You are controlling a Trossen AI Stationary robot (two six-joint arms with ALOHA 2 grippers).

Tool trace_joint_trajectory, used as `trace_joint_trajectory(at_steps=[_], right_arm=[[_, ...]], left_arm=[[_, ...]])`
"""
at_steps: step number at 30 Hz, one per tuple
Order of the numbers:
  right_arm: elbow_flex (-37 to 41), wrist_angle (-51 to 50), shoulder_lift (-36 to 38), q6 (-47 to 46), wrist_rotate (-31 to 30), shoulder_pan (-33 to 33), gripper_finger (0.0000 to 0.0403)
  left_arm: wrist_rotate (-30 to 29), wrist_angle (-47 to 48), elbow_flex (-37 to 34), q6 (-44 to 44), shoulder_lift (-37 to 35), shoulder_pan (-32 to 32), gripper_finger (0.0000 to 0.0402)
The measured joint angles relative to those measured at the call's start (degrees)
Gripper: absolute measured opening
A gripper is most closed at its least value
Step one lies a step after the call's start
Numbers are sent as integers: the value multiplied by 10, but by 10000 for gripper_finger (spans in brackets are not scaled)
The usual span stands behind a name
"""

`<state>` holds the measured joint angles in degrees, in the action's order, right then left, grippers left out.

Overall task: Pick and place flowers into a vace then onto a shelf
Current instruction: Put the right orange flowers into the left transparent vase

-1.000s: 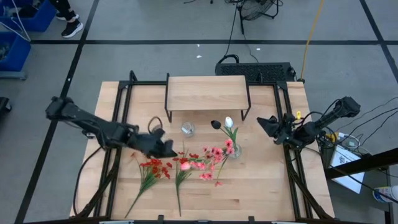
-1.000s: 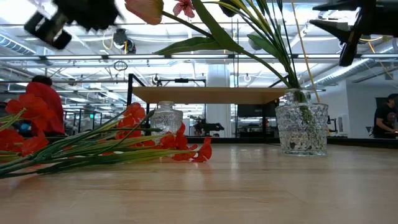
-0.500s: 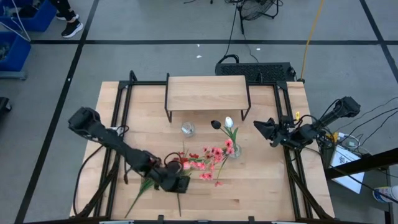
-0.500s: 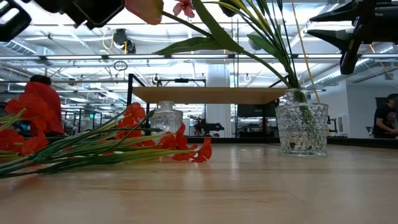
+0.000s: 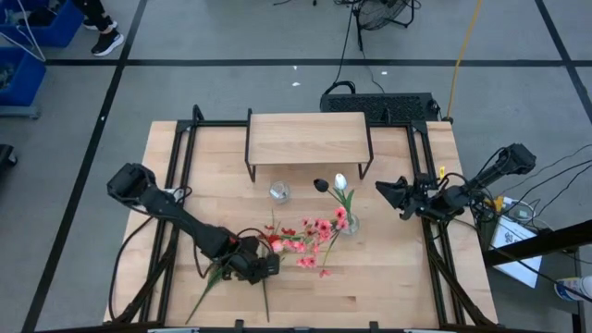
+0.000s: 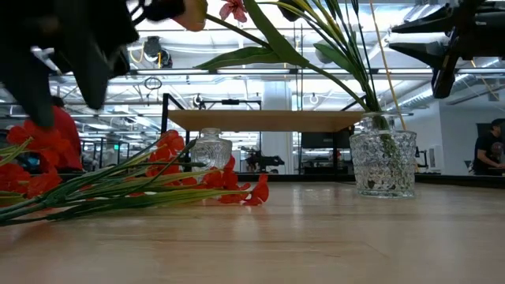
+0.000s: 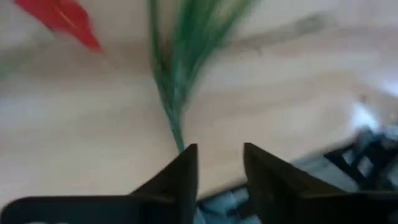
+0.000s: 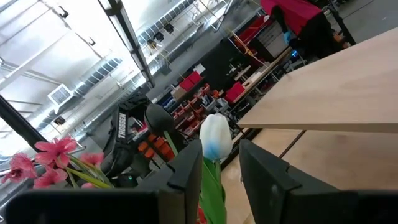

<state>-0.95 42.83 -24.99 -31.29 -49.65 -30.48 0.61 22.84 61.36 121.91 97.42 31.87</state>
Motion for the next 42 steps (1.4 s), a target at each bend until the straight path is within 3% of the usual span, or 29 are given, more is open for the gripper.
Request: trace_joint_trajectory(at_steps=[5, 10, 16, 24, 30, 38, 42], right_arm=[[0, 0, 0, 0, 0, 0, 100], [0, -14, 0, 0, 0, 0, 100], [0, -23, 0, -30, 2, 0, 100], [0, -35, -1, -34, 2, 0, 100], [0, -55, -2, -34, 2, 0, 100], [0, -80, -2, -34, 0, 0, 100], [0, -80, -1, -38, 0, 0, 100]], left_arm=[[-16, 3, -1, -36, 0, -29, 211], [-1, 14, -1, -77, 20, -52, 252], [72, -11, -1, -97, 62, -53, 261], [69, -46, -1, -99, 82, -51, 259], [73, -32, -1, -122, 81, -51, 191], [58, -19, -1, -198, 85, -74, 29], [58, -24, -1, -214, 81, -87, 16]])
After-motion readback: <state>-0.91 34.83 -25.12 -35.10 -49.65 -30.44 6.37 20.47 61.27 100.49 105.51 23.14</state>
